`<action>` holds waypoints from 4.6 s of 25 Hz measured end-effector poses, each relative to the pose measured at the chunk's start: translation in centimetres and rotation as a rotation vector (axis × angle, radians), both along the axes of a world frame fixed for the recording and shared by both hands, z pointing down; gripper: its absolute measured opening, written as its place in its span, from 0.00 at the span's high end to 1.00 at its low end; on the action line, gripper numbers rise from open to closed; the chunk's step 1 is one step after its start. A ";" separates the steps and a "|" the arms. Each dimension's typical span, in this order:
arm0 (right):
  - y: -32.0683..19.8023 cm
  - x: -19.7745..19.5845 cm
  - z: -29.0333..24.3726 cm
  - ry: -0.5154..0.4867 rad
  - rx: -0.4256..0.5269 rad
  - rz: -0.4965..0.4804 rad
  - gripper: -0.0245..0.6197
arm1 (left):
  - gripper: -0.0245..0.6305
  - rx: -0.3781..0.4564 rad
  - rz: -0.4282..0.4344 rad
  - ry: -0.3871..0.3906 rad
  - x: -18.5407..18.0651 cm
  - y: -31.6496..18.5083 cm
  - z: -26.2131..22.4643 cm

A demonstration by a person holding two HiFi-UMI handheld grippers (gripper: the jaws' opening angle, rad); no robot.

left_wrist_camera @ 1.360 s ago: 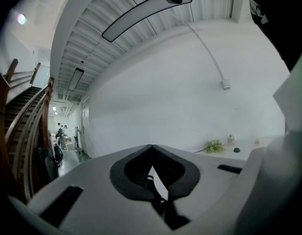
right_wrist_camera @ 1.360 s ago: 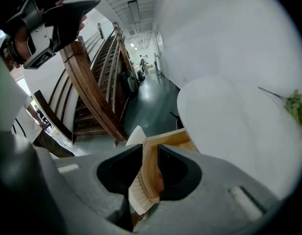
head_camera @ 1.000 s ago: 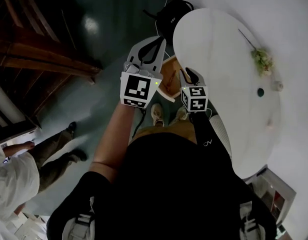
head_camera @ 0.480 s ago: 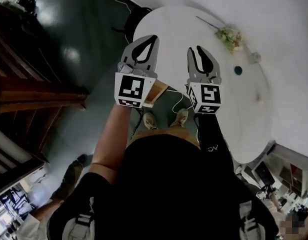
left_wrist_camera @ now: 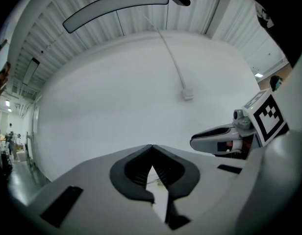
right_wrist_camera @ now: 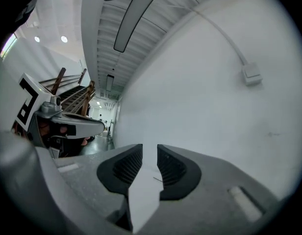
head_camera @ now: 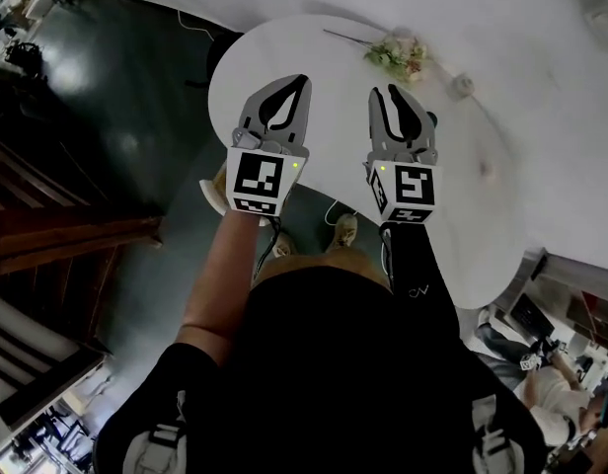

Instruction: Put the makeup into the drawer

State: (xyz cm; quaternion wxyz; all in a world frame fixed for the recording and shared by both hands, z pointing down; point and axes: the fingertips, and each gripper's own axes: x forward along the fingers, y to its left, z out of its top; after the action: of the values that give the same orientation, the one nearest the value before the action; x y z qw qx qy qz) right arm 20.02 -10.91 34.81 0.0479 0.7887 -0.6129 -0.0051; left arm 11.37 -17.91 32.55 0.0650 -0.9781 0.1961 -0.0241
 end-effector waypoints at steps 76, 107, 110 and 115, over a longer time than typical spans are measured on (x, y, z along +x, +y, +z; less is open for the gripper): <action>9.5 18.1 3.4 -0.039 -0.059 0.193 0.90 | 0.95 0.010 0.138 0.003 16.0 6.2 0.1; -10.7 -20.5 7.1 -0.016 -0.169 -0.561 0.90 | 0.95 0.032 -0.521 -0.045 -22.2 -4.5 0.5; -10.4 -23.7 11.1 -0.027 -0.304 -0.633 0.89 | 0.95 0.022 -0.542 -0.045 -23.7 -4.4 0.9; -8.2 -28.2 18.9 -0.056 -0.584 -0.770 0.89 | 0.95 0.000 -0.572 -0.043 -25.6 -4.3 1.9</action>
State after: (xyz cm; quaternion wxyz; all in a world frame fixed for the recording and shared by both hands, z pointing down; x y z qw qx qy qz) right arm -8.16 -19.14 53.71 0.2453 0.4582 -0.8371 0.1710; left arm -14.22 -22.17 34.44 0.0598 -0.8824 0.4625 -0.0623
